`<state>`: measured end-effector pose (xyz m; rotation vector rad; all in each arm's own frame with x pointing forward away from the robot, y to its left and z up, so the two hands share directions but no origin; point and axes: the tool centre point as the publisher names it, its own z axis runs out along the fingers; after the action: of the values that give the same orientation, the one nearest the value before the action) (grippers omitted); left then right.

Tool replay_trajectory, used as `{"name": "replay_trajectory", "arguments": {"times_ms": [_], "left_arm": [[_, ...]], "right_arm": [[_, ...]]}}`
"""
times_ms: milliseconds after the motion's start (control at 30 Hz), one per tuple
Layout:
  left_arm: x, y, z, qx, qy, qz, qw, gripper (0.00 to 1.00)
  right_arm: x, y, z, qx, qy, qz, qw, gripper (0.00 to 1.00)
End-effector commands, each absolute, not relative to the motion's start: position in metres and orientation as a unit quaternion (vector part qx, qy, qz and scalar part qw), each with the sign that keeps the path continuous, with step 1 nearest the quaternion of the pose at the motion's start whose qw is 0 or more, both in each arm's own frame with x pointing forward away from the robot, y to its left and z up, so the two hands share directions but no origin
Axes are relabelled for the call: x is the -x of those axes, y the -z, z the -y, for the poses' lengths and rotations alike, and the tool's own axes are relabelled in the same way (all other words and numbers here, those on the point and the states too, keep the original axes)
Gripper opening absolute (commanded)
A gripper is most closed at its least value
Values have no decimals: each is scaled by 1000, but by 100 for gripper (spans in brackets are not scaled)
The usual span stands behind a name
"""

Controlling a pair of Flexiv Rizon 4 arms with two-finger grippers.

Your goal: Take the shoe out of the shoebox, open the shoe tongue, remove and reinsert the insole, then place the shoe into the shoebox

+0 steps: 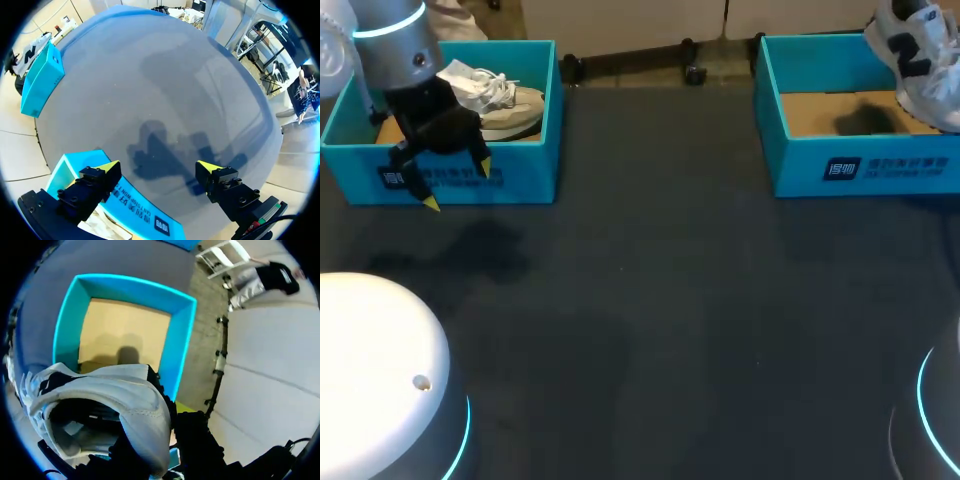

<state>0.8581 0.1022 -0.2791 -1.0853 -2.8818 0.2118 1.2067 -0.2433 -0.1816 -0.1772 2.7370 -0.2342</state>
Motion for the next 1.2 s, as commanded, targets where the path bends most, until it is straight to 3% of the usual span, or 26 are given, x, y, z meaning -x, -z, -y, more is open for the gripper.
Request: {"name": "replay_trajectory", "arguments": {"times_ms": [33,200,467,1033,1200], "left_arm": [[-858,279,-103,352,-67,933,28,100],[-858,279,-103,352,-67,933,28,100],[-858,279,-103,352,-67,933,28,100],[-858,279,-103,352,-67,933,28,100],[-858,279,-103,352,-67,933,28,100]], "right_arm": [[-1204,174,262,-47,98,-975,195,0],[-1190,169,290,-194,114,-958,179,0],[-1173,178,316,-367,104,-919,101,0],[-1166,179,313,-397,94,-909,92,0],[-1168,190,331,-539,59,-838,61,0]]}}
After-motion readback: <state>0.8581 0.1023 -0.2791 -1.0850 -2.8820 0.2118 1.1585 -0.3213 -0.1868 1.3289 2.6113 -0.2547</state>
